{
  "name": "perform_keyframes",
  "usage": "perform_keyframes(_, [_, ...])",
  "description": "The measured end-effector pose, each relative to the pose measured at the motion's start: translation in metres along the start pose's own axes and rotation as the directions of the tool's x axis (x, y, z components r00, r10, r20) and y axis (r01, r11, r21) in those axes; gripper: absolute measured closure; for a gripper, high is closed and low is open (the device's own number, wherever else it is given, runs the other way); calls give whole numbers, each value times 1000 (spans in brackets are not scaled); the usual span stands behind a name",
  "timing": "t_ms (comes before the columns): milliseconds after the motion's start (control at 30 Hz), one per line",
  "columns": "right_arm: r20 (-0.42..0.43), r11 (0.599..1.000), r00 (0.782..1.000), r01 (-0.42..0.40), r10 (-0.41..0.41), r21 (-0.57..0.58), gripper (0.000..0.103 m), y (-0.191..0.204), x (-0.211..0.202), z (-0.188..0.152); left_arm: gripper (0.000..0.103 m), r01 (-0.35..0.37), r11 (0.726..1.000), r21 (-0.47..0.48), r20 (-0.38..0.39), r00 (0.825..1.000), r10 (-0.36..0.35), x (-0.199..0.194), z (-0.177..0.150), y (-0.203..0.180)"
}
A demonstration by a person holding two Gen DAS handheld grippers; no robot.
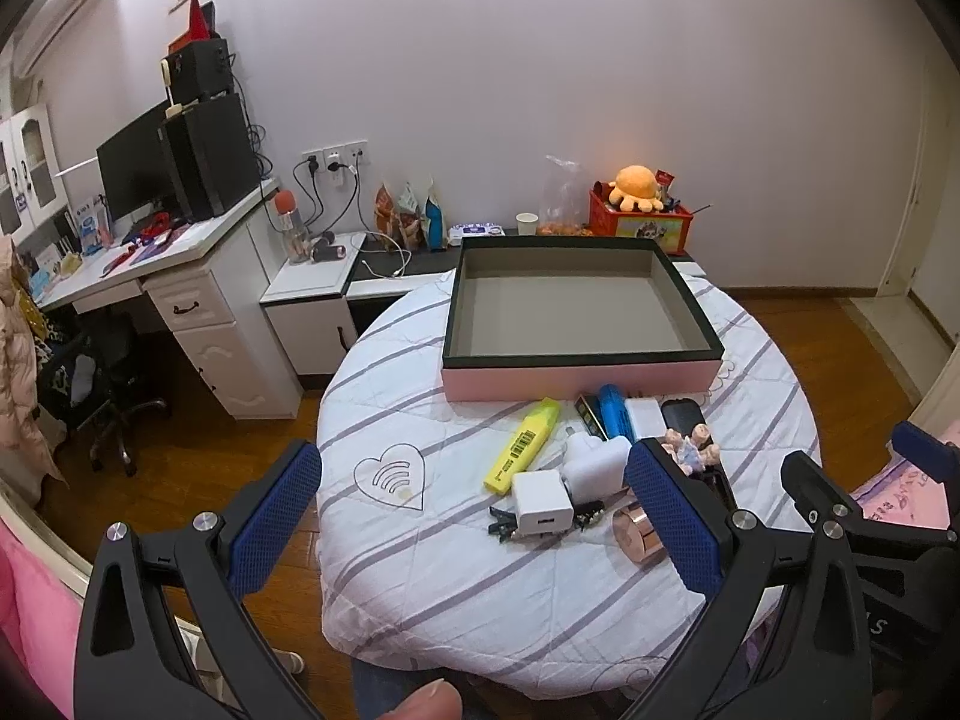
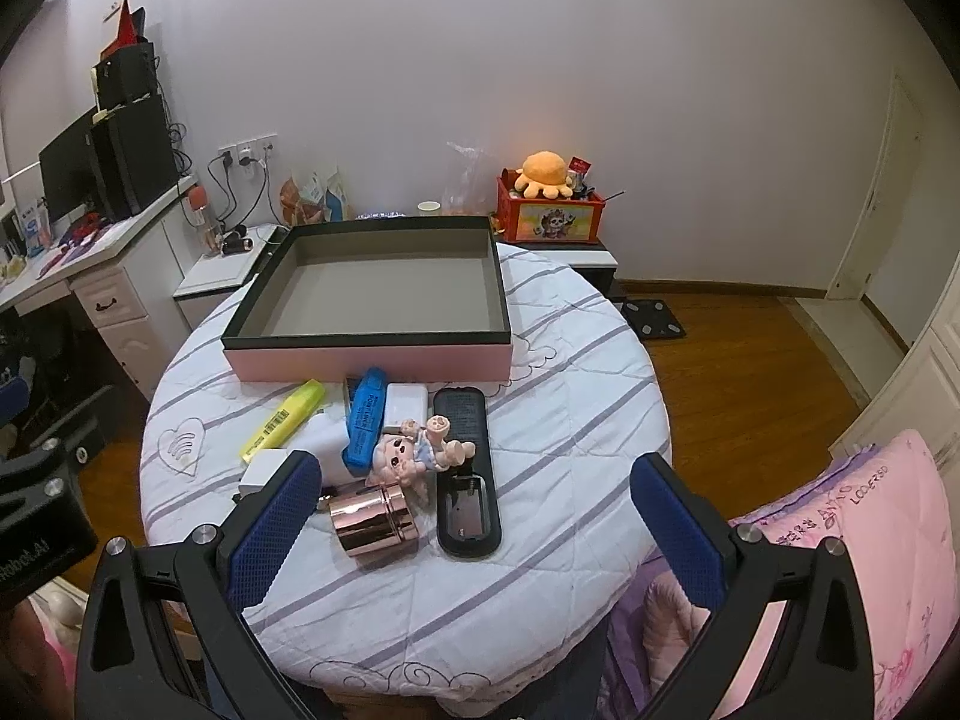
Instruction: Organize rigid objects
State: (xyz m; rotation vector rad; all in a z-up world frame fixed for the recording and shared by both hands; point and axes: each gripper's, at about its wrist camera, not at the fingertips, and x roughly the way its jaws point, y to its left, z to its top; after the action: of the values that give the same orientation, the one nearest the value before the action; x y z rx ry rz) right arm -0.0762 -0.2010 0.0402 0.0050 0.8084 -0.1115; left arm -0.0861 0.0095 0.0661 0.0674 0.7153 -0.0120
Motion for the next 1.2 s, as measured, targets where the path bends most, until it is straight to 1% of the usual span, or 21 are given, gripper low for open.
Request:
perform_keyframes(367, [16,1000,1000,1,-1,6,0,0,-7,-1,0,1,1000,-4,4,1000,-1,-6,-3,0])
perform_keyframes(733, [8,1000,1000,-6,6,-5,0,5,-4,-2,0,-9,1000,-26,-16,1000,9,-1,-5,11])
perform_keyframes(1200, [14,1000,1000,-6,6,-12,0,16,-5,0,0,-7,999,-42,-19,1000,6,1,-8,24])
